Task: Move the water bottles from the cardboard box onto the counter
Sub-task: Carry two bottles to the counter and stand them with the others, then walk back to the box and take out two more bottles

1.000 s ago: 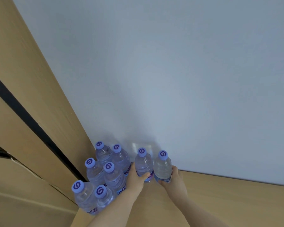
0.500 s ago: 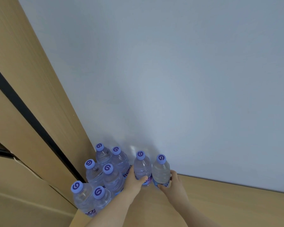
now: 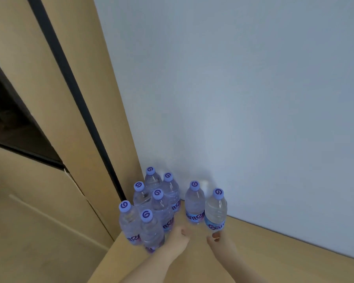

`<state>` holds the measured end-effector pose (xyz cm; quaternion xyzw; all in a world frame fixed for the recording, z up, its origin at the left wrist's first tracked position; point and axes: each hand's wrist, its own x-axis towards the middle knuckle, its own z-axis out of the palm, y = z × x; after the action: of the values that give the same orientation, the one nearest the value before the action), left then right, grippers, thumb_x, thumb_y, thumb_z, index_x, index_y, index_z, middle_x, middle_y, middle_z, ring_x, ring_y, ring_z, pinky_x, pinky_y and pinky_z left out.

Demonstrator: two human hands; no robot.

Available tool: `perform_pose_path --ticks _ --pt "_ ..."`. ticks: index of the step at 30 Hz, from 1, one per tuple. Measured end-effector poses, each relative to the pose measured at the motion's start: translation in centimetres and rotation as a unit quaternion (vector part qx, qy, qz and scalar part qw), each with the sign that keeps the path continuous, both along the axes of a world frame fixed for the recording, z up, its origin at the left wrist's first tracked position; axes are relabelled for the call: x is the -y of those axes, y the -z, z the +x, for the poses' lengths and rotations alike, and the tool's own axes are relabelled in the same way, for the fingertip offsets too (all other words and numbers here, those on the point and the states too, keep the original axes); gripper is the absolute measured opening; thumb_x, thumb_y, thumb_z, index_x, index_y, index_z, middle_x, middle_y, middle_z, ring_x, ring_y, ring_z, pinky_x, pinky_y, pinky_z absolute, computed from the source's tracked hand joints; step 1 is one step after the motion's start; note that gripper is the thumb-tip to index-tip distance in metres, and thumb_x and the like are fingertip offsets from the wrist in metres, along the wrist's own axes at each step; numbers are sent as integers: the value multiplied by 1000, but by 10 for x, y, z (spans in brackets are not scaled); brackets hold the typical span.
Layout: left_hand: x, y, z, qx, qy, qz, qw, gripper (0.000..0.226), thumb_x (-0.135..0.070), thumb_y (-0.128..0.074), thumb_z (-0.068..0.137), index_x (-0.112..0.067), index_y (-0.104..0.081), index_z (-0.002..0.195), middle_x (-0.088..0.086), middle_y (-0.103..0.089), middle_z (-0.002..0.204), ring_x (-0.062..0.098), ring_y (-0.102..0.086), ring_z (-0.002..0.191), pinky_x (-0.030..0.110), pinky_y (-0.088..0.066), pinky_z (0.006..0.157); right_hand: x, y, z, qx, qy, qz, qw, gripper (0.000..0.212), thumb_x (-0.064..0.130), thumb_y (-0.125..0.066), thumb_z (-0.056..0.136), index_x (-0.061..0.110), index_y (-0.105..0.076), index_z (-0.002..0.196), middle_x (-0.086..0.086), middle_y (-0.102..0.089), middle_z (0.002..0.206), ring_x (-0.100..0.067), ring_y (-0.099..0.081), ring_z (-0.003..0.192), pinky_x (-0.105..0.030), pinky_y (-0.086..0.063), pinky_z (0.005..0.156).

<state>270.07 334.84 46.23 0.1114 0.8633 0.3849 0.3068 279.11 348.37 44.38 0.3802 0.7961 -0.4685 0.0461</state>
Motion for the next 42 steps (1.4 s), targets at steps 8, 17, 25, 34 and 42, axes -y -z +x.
perform_pose_path --ticks 8,17,25,34,42 --pt "93 15 33 42 -75 -14 996 20 -11 -51 94 -22 -55 78 -5 -57 67 5 -51 58 20 -43 64 83 11 6 42 -137 6 990 22 30 -55 92 24 -46 74 -13 -71 99 -20 -58 82 -32 -50 85" --pt "296 -9 35 31 -198 -63 978 26 -13 -44 96 -24 -55 75 -6 -59 71 5 -53 58 13 -43 51 250 -26 -25 48 -359 86 928 20 33 -50 93 26 -48 75 -4 -69 105 -14 -58 87 -21 -45 81" --pt "518 -37 48 -36 -266 -188 945 32 -17 -45 93 -15 -68 115 6 -69 117 19 -65 109 30 -52 90 450 -59 -76 -4 -505 115 855 21 33 -48 97 15 -59 100 2 -61 90 -14 -59 85 -26 -45 70" --pt "695 -74 46 -35 -377 -239 894 35 -18 -40 94 -22 -62 122 4 -61 128 23 -58 117 31 -47 95 635 -92 -136 -14 -615 168 770 30 37 -47 98 16 -57 117 -3 -61 119 -21 -57 109 -31 -46 91" --pt "795 -64 -3 5 -416 -271 868 36 -16 -35 96 -21 -60 121 3 -62 125 24 -59 113 35 -48 98 773 -69 -220 27 -725 158 670 12 24 -47 100 14 -49 106 -9 -53 107 -15 -46 96 -21 -33 74"
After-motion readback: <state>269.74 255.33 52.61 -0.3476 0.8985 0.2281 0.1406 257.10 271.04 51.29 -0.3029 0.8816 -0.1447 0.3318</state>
